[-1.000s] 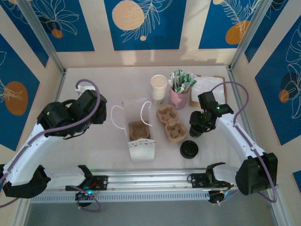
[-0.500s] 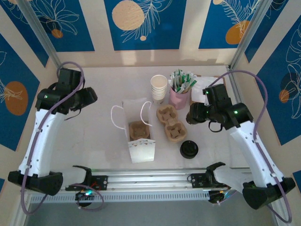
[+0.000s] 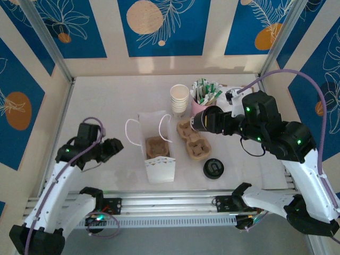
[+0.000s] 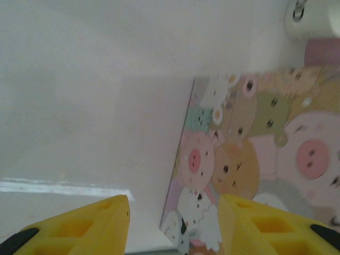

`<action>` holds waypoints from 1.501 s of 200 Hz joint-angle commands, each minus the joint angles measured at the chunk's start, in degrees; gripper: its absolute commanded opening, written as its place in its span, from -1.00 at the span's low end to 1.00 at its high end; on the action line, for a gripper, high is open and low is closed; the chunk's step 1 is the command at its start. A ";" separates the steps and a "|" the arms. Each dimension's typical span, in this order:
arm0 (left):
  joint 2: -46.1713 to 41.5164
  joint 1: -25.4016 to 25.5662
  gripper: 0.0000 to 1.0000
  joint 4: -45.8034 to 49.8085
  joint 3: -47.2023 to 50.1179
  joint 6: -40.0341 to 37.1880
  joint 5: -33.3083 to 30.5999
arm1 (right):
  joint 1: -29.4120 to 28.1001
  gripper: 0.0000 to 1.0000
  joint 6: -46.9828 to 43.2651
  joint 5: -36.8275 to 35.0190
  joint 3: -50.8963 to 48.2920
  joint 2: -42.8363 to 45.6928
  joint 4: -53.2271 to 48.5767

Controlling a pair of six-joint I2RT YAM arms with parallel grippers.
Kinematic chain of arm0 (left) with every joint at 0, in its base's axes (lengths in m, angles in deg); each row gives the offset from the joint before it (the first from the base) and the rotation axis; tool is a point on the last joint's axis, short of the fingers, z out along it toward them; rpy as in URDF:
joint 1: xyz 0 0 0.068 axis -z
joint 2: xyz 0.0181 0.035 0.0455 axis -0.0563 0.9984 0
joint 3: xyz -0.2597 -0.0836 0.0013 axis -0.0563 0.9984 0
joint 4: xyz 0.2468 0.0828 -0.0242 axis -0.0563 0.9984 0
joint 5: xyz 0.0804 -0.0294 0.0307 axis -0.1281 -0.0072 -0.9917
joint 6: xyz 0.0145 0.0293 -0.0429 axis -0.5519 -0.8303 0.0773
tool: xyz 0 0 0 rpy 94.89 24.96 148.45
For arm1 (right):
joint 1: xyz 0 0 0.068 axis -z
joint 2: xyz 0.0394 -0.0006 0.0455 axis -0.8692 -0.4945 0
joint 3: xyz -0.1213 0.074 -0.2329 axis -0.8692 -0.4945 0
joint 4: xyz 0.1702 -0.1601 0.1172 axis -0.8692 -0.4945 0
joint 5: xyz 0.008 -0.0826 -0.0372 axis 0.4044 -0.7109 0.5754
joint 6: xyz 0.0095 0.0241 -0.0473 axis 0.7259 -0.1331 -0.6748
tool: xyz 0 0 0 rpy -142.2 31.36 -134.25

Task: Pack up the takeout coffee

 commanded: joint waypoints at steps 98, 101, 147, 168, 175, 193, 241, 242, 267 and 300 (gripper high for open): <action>-3.77 26.49 -0.08 -28.04 21.30 24.95 -4.01 | -33.49 0.13 2.34 -19.54 13.42 -8.90 3.94; -3.75 27.15 -0.08 -28.66 21.58 25.39 -4.38 | -34.28 0.14 2.30 -20.10 13.77 -9.16 3.94; -1.60 37.01 -0.08 -33.90 22.63 31.11 -12.25 | -40.07 0.13 1.72 -24.87 16.30 -13.50 3.27; 1.51 41.15 -0.09 -37.98 22.55 33.32 -14.40 | -40.18 0.13 2.42 -26.93 17.49 -15.37 1.55; 2.57 42.47 -0.10 -39.27 22.46 34.34 -15.33 | -40.25 0.13 2.51 -27.63 17.71 -15.78 0.99; 5.18 45.89 -0.10 -42.43 22.05 35.80 -17.87 | -40.24 0.13 3.29 -29.69 18.57 -16.90 -0.95; 12.09 51.92 -0.11 -47.49 19.50 38.34 -21.84 | -39.31 0.13 6.37 -32.30 19.60 -18.67 -6.09; 12.16 51.98 -0.11 -47.64 19.44 38.37 -21.91 | -39.30 0.13 6.47 -32.29 19.63 -18.70 -6.26; 14.46 54.12 -0.10 -49.12 17.45 38.71 -23.86 | -39.24 0.12 7.94 -31.90 20.45 -19.93 -7.94; 16.19 54.69 -0.09 -49.09 15.57 37.97 -24.05 | -39.91 0.12 7.87 -31.20 20.78 -21.27 -7.39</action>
